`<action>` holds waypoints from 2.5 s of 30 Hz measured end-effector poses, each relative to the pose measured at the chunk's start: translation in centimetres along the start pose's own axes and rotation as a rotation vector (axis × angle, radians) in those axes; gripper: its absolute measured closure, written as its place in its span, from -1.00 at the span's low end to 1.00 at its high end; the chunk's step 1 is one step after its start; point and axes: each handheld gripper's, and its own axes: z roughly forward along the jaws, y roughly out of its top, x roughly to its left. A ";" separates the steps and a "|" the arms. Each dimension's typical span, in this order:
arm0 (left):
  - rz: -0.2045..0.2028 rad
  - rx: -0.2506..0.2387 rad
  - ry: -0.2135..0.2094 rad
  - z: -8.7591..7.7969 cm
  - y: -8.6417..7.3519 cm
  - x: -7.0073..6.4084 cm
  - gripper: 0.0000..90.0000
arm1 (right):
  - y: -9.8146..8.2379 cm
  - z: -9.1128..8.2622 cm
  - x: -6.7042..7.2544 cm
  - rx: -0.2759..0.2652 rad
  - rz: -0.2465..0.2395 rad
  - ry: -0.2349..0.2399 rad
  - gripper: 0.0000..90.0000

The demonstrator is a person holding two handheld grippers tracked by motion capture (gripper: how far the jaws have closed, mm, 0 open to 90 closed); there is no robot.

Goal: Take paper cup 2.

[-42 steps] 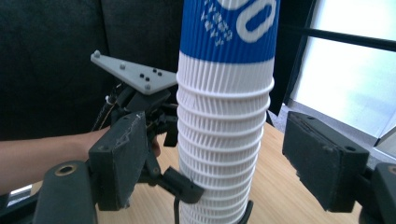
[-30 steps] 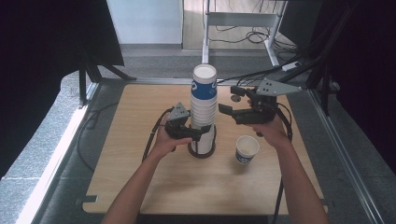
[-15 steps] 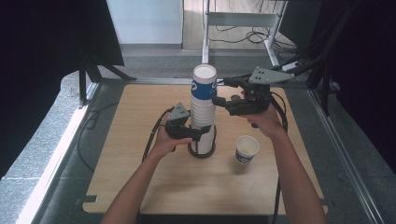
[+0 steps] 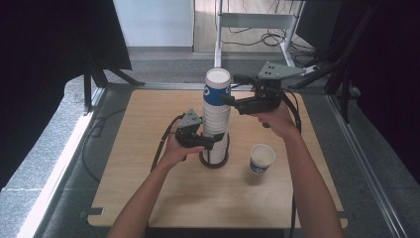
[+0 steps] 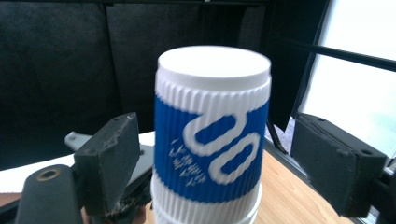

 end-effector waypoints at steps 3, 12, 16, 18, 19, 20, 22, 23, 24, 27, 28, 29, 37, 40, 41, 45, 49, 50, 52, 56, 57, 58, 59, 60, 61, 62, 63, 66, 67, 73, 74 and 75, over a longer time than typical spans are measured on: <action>0.000 0.000 0.000 0.0 0.0 0.0 -0.71 | 0.3 0.5 -0.4 -0.003 0.007 0.005 -0.66; 0.001 0.006 0.002 0.0 0.1 -0.1 -0.71 | 1.1 2.7 -0.4 0.014 0.016 0.033 -0.66; 0.002 0.010 0.004 0.0 0.1 -0.1 -0.71 | 1.4 3.3 -0.4 0.023 0.021 0.037 -0.61; 0.002 0.014 0.003 0.0 0.2 -0.1 -0.71 | 1.5 3.5 -0.4 0.024 0.019 0.037 -0.51; 0.002 0.015 0.002 0.0 0.2 -0.1 -0.71 | 1.6 3.5 -0.4 0.021 0.017 0.037 -0.46; 0.001 0.016 0.002 0.0 0.2 0.0 -0.71 | 1.6 3.5 -0.3 0.019 0.014 0.041 -0.41; 0.000 0.016 0.001 0.0 0.2 0.0 -0.71 | 1.7 3.5 -0.2 0.020 0.006 0.032 -0.39; 0.000 0.017 0.001 0.0 0.2 0.0 -0.71 | 1.7 3.5 -0.2 0.019 0.007 0.032 -0.39; 0.002 0.018 0.002 0.0 0.2 0.0 -0.71 | 1.7 3.5 -0.2 0.017 0.005 0.033 -0.39; 0.002 0.020 0.003 0.0 0.3 -0.1 -0.71 | 2.2 2.9 -0.2 -0.019 0.009 0.033 -0.38; -0.001 0.020 0.005 0.1 0.3 -0.2 -0.71 | 2.4 2.6 -0.2 -0.035 0.010 0.030 -0.38; 0.003 0.022 0.005 0.1 0.4 -0.2 -0.71 | 2.7 2.4 -0.2 -0.044 0.007 0.025 -0.38; 0.002 0.030 0.001 0.0 0.3 -0.2 -0.71 | 4.6 -0.3 0.4 -0.137 -0.019 -0.004 -0.37; 0.005 0.033 0.005 0.0 0.4 -0.3 -0.71 | 5.0 -1.3 0.6 -0.160 -0.028 -0.012 -0.37; 0.006 0.033 0.005 0.0 0.4 -0.3 -0.71 | 5.1 -1.7 0.7 -0.173 -0.029 -0.009 -0.37; 0.008 0.034 0.004 0.1 0.4 -0.3 -0.71 | 5.4 -2.7 1.0 -0.183 -0.041 -0.012 -0.36; 0.008 0.035 0.003 0.1 0.4 -0.3 -0.71 | 5.3 -3.6 1.4 -0.185 -0.051 -0.008 -0.36; 0.009 0.034 0.003 0.1 0.4 -0.3 -0.71 | 5.2 -3.8 1.5 -0.188 -0.054 -0.005 -0.36; 0.007 0.033 0.003 0.1 0.4 -0.3 -0.71 | 4.9 -4.4 1.8 -0.193 -0.059 0.002 -0.36; 0.001 0.035 0.007 0.1 0.4 -0.4 -0.71 | 4.3 -5.5 2.5 -0.198 -0.075 0.014 -0.37; 0.004 0.035 0.009 0.1 0.4 -0.4 -0.71 | 4.2 -5.9 2.7 -0.204 -0.076 0.021 -0.36; 0.003 0.036 0.010 0.1 0.4 -0.5 -0.71 | 4.0 -6.2 2.8 -0.203 -0.077 0.027 -0.36; 0.003 0.035 0.011 0.1 0.4 -0.5 -0.71 | 3.9 -6.3 2.9 -0.204 -0.080 0.032 -0.36; 0.003 0.035 0.011 0.1 0.4 -0.5 -0.71 | 3.7 -6.6 3.0 -0.202 -0.082 0.039 -0.36; 0.007 0.035 0.012 0.1 0.4 -0.5 -0.71 | 3.4 -6.7 3.2 -0.202 -0.082 0.048 -0.37; 0.007 0.035 0.013 0.1 0.4 -0.5 -0.71 | 3.1 -6.8 3.3 -0.199 -0.081 0.056 -0.37; 0.008 0.035 0.013 0.1 0.4 -0.5 -0.71 | 2.8 -6.9 3.4 -0.195 -0.081 0.059 -0.37; 0.010 0.038 0.012 0.1 0.5 -0.5 -0.71 | 1.7 -7.0 3.5 -0.197 -0.071 0.072 -0.37; 0.011 0.040 0.012 0.1 0.5 -0.5 -0.71 | 1.3 -7.0 3.6 -0.194 -0.069 0.074 -0.37; 0.004 0.036 0.015 0.1 0.5 -0.6 -0.71 | -0.9 -6.9 3.6 -0.198 -0.044 0.094 -0.37; 0.005 0.037 0.016 0.1 0.5 -0.6 -0.71 | -1.3 -6.9 3.7 -0.197 -0.042 0.096 -0.37; 0.005 0.036 0.016 0.2 0.5 -0.6 -0.71 | -1.6 -6.9 3.7 -0.194 -0.040 0.100 -0.37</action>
